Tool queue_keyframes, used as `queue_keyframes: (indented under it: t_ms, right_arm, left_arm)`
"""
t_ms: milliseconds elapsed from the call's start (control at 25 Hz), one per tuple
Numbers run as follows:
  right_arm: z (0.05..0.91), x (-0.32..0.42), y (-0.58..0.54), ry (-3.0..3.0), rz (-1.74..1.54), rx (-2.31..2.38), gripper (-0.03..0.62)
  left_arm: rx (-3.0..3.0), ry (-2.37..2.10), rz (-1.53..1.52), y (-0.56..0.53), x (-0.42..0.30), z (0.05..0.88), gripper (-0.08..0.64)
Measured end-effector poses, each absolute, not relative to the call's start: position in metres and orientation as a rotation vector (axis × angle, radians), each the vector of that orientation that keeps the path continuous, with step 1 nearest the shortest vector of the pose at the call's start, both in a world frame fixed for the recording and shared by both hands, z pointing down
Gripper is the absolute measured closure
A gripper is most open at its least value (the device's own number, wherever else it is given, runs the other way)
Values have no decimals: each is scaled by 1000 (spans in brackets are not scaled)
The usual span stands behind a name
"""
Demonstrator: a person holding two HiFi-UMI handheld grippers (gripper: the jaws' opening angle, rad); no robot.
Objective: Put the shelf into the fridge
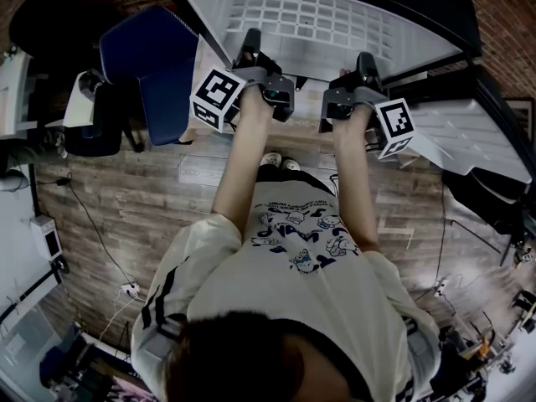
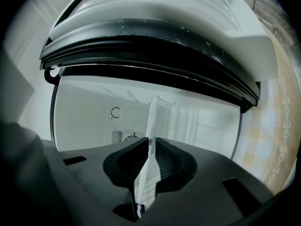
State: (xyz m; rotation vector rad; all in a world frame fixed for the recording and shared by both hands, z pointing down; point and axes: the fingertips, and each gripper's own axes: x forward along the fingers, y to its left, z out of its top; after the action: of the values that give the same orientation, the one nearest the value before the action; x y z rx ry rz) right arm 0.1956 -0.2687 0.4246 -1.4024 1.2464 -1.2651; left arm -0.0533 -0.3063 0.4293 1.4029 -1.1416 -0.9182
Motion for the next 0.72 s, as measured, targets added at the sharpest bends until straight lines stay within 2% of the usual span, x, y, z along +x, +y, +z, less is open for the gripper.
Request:
queue_keyframes:
  t_ms: [440,720]
  right_arm:
    - [410,163,-243,1481,-1220,-1453,545]
    - [370,140,-221,1923,-812,-1671,545]
  left_arm:
    - [1541,-1178,-850,-272,-54,417,518]
    - [1877,-1353,-630,-246,-48,391,518]
